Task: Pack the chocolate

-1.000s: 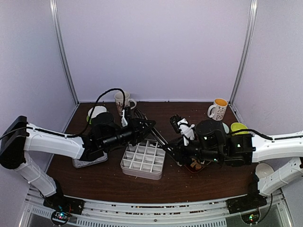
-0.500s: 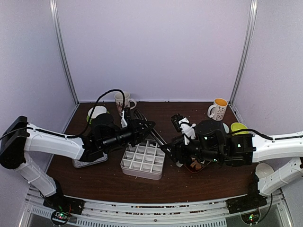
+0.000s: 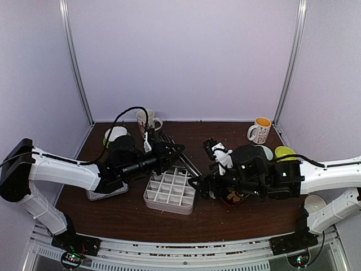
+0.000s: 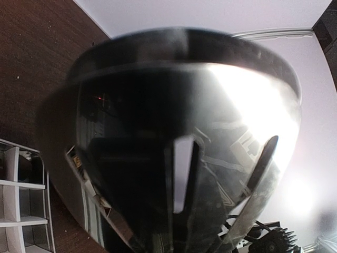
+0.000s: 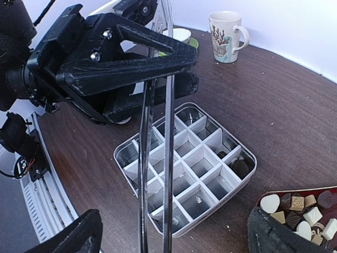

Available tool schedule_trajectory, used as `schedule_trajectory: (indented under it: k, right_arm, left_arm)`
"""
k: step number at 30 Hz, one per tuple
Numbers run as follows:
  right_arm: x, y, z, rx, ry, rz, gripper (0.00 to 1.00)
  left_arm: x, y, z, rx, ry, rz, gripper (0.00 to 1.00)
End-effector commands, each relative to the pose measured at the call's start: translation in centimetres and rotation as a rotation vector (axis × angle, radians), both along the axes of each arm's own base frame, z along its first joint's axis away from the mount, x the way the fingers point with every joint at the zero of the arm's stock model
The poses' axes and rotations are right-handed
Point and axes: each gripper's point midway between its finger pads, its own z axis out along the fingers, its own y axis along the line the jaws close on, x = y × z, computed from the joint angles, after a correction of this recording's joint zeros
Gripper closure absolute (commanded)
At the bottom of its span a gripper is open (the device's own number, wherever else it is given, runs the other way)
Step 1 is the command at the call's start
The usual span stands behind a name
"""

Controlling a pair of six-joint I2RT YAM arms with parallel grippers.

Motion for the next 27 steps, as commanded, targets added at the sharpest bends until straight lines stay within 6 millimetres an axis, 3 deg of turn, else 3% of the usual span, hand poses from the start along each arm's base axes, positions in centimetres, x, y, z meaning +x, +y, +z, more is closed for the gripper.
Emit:
schedule_trajectory:
  k: [1,7,18,22,27]
  right_arm:
    - [0.46,0.57,0.02,-0.030,-0.006,-0.021,0.06]
    - [1.09,0.81,-0.81,-0.063,0.008,-0.056,0.17]
    - [1.09,1.25,-0.43,-0.076,0.006,-0.044,0.59]
    - [1.07,1.19,-0.50,-0.074,0.009,-0.045,0.72]
    - [1.21,0.83,-0.16,-0.052,0.007,-0.066,0.78]
  left_arm:
    - [-0.01,0.09,1.80,-0.037,-0.054,0.008,0.98]
    - [-0.02,0.10,1.78,-0.031,-0.055,0.008,0.98]
    - [-0.04,0.38,1.38,-0.002,-0.055,0.024,0.97]
    - [-0.02,0.44,1.39,-0.001,-0.058,0.026,0.81]
    - [-0.14,0.55,1.38,0.022,-0.074,0.023,0.54]
